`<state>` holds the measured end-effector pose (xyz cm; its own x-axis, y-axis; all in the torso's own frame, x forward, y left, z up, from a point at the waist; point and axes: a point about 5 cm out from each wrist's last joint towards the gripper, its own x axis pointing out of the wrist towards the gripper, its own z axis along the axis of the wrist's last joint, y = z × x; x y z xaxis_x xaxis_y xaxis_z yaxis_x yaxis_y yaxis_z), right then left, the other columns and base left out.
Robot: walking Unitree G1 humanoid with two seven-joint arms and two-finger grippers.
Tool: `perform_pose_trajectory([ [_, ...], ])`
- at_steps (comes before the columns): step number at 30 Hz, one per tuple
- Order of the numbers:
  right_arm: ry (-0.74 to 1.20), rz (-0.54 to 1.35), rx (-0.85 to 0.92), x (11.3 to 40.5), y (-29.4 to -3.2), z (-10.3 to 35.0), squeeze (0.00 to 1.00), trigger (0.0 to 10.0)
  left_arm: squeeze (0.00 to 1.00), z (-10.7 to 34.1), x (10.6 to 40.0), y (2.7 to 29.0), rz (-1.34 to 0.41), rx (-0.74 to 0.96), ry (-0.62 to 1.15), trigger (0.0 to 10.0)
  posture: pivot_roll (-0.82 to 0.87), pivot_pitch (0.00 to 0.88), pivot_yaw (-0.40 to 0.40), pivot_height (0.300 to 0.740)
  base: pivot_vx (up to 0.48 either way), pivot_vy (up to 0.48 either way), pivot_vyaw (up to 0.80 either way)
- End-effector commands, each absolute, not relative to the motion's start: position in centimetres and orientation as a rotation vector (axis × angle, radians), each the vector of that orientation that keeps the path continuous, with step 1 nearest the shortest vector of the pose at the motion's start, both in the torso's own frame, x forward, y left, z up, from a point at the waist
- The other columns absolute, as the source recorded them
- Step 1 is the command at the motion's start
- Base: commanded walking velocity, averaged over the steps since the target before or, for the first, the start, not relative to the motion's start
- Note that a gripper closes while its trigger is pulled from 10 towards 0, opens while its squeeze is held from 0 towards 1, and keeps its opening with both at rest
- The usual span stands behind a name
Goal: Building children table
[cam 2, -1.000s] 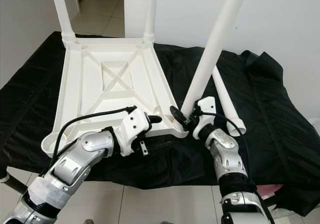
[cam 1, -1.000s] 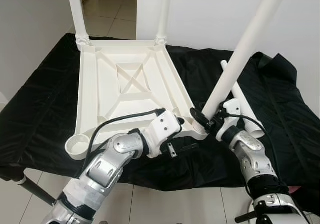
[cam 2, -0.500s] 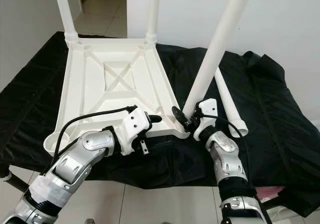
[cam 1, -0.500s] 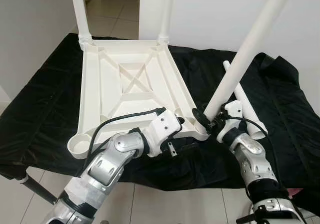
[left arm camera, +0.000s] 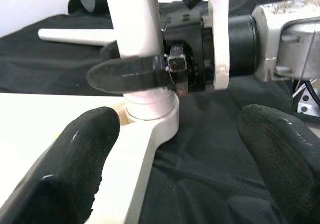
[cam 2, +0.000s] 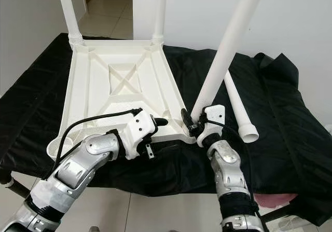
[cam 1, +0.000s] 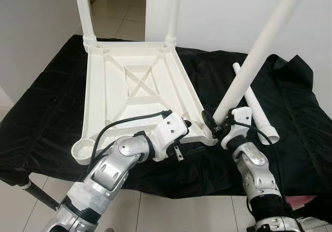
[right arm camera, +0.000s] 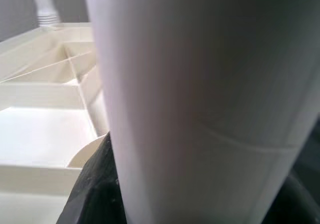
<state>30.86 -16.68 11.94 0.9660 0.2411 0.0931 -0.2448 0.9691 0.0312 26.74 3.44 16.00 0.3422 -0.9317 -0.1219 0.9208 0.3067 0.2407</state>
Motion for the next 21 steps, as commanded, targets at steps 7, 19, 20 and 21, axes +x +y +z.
perform_pose_trajectory([
  [7,0.007,-0.15,0.144,29.8,-17.4,10.0,0.0,10.0,0.0,15.9,26.7,3.5,-1.245,0.296,-0.045,10.0,0.01,0.0,-0.077,0.74,0.0,0.0,0.0],
  [19,-0.047,-0.165,0.156,29.7,-15.9,11.0,0.0,10.0,0.0,16.1,26.8,3.8,-1.225,0.299,-0.048,10.0,0.04,0.0,-0.091,0.74,0.0,0.0,0.0],
  [20,-0.046,-0.17,0.158,29.7,-15.9,11.1,0.0,10.0,0.0,16.1,26.8,3.9,-1.224,0.299,-0.049,10.0,0.04,0.0,-0.091,0.74,0.0,0.0,0.0],
  [21,-0.046,-0.17,0.158,29.7,-15.9,11.1,0.0,10.0,0.0,16.1,26.8,3.9,-1.224,0.299,-0.049,10.0,0.04,0.0,-0.091,0.74,0.0,0.0,0.0],
])
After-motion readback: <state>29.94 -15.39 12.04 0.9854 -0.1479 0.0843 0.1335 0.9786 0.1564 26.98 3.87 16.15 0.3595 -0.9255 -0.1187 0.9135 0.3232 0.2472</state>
